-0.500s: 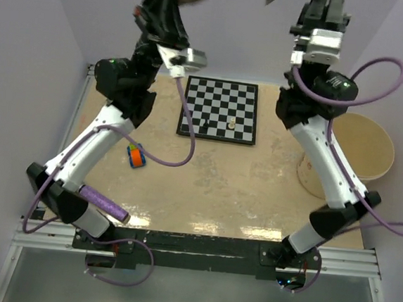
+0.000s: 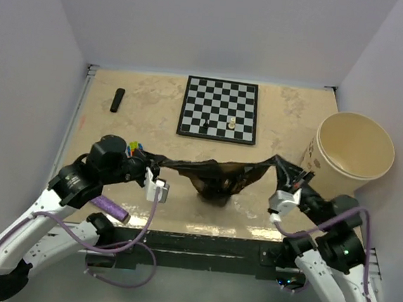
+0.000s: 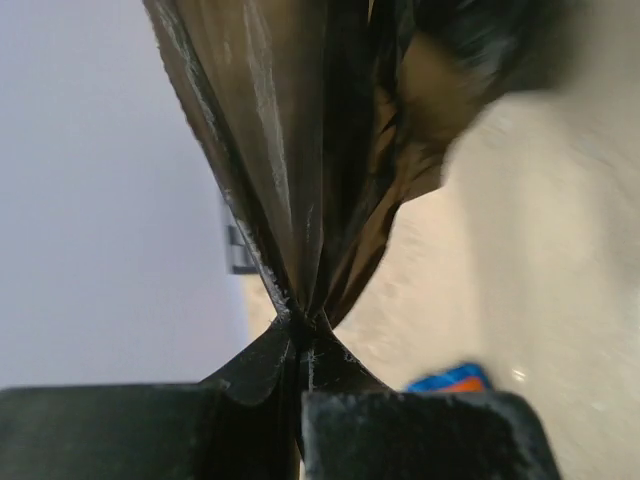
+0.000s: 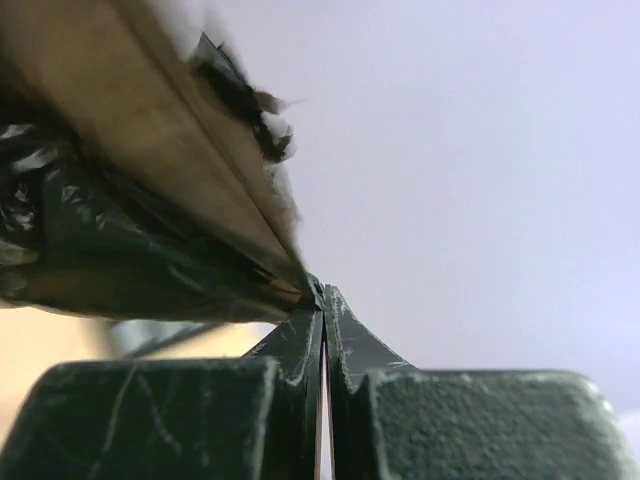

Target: Put the trash bags into the trash bin

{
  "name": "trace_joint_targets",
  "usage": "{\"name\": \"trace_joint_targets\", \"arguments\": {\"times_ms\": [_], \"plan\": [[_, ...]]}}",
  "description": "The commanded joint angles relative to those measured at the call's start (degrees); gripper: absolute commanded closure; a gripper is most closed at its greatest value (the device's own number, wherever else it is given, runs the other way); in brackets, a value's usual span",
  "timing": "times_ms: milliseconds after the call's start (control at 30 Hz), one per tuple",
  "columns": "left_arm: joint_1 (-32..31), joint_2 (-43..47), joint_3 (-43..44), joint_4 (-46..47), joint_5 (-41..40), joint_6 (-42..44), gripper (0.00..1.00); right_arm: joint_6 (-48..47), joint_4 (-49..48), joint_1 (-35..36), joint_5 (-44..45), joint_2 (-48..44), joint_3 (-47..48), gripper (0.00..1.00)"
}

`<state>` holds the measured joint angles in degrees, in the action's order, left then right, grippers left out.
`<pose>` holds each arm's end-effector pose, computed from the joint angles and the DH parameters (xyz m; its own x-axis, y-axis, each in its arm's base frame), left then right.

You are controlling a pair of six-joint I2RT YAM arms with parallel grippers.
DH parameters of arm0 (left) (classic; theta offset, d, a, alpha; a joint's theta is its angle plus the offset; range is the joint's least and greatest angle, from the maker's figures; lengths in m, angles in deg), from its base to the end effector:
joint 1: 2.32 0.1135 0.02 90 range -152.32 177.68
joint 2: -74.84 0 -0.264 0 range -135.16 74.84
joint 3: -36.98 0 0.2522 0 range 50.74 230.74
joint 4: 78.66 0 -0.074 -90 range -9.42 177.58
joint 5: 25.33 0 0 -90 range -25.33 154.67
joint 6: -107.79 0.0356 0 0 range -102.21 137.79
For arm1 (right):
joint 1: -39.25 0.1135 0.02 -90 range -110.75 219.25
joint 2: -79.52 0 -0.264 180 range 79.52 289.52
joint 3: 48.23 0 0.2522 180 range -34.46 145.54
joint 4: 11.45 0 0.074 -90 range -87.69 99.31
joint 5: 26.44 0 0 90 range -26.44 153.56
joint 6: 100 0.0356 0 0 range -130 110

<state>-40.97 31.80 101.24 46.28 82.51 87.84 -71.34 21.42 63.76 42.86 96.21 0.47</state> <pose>0.1117 -0.1033 0.3249 0.5973 0.6681 -0.4438 0.6795 -0.1275 0.7225 0.0751 0.0481 0.3214 0.6162 -0.6212 -0.4842 -0.3523 0.3324 -0.8748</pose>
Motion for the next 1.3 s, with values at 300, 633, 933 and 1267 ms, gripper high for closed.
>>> {"name": "trace_joint_targets", "arguments": {"times_ms": [300, 633, 933, 1267], "plan": [[0.51, -13.47, 9.62, 13.93, 1.68, -35.02, 1.0, 29.78, -6.11, 0.1, 3.68, 48.42, 33.25, 1.0], [6.39, -15.22, 5.67, 25.91, -4.05, -60.0, 1.0, 44.79, -11.21, 0.1, 5.04, 54.41, 36.25, 0.58], [10.26, -16.71, 1.27, 31.54, -6.5, -74.43, 1.0, 56.23, 3.29, -0.25, 4.89, 56.0, 41.27, 0.33], [12.02, -16.63, 0.13, 30.5, -6.87, -75.84, 1.0, 70.2, -0.2, -0.96, -12.4, 55.11, 25.01, 0.3]]}}
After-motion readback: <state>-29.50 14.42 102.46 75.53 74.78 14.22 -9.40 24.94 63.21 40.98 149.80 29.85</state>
